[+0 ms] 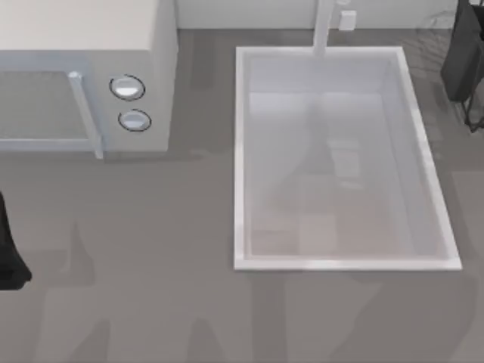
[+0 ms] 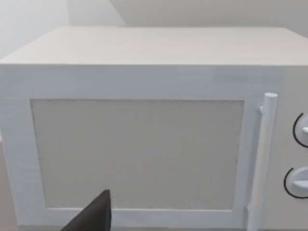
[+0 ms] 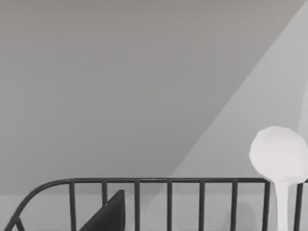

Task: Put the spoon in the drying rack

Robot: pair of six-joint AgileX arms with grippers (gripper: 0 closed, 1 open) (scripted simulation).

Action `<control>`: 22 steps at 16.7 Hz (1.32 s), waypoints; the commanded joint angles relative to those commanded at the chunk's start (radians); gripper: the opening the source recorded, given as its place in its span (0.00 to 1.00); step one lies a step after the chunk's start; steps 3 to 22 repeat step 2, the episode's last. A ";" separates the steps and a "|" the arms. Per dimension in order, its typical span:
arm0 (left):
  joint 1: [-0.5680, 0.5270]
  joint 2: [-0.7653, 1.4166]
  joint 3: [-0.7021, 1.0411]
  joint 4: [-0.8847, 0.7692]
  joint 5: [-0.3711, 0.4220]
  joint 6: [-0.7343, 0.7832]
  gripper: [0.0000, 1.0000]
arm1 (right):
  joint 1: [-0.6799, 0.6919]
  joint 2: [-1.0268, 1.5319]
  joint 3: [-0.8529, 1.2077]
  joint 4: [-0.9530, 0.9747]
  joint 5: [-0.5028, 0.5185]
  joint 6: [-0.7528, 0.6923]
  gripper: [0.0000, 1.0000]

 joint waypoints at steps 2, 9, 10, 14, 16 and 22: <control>0.000 0.000 0.000 0.000 0.000 0.000 1.00 | 0.000 0.000 0.000 0.000 0.000 0.000 1.00; 0.000 0.000 0.000 0.000 0.000 0.000 1.00 | 0.000 0.000 0.000 0.000 0.000 0.000 1.00; 0.000 0.000 0.000 0.000 0.000 0.000 1.00 | 0.000 0.000 0.000 0.000 0.000 0.000 1.00; 0.000 0.000 0.000 0.000 0.000 0.000 1.00 | 0.000 0.000 0.000 0.000 0.000 0.000 1.00; 0.000 0.000 0.000 0.000 0.000 0.000 1.00 | 0.000 0.000 0.000 0.000 0.000 0.000 1.00; 0.000 0.000 0.000 0.000 0.000 0.000 1.00 | 0.000 0.000 0.000 0.000 0.000 0.000 1.00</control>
